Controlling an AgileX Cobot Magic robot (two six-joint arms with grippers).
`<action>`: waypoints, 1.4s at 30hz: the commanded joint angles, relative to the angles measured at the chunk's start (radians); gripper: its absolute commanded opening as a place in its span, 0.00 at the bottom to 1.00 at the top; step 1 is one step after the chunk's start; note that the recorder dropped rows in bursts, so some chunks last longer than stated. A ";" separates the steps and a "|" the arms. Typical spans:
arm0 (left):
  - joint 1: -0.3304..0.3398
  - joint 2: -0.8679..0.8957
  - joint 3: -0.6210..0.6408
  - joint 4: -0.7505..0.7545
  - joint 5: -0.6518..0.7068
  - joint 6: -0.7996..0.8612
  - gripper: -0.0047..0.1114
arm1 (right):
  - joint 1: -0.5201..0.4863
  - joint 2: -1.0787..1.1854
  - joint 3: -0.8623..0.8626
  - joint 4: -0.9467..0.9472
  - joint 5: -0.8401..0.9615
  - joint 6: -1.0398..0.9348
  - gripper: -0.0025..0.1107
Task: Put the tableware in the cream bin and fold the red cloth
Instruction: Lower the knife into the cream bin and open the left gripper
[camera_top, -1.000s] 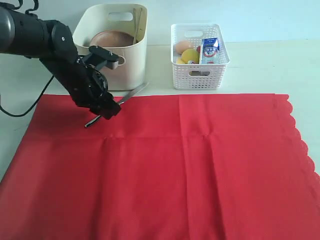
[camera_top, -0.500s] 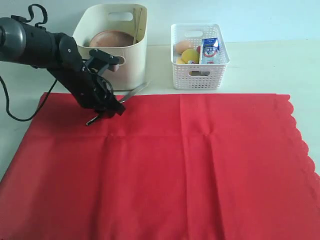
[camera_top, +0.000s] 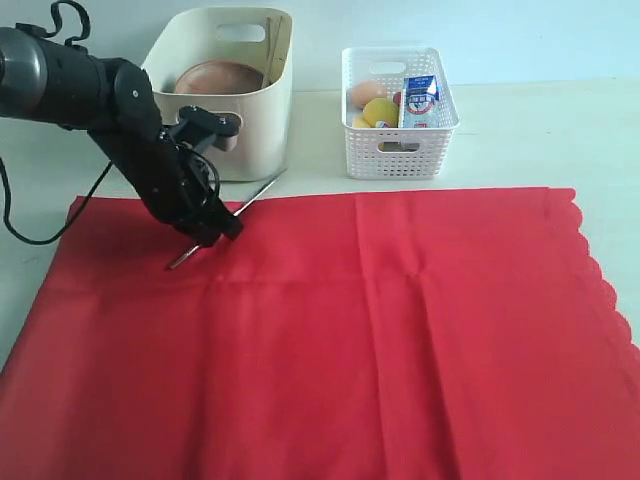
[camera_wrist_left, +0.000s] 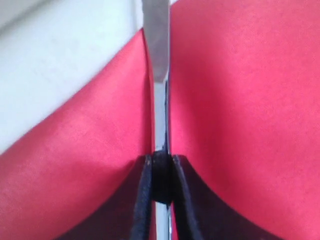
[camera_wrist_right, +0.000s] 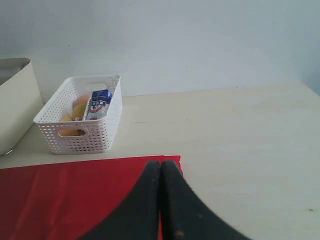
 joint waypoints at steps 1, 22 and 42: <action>-0.003 -0.057 0.012 -0.001 0.070 0.015 0.04 | -0.003 0.005 0.001 -0.001 -0.008 -0.007 0.02; -0.001 -0.363 0.012 -0.001 0.108 0.082 0.04 | -0.003 0.005 0.001 -0.001 -0.008 -0.007 0.02; 0.115 0.025 -0.327 -0.185 -0.447 0.083 0.04 | -0.003 0.076 0.001 -0.001 -0.011 -0.007 0.02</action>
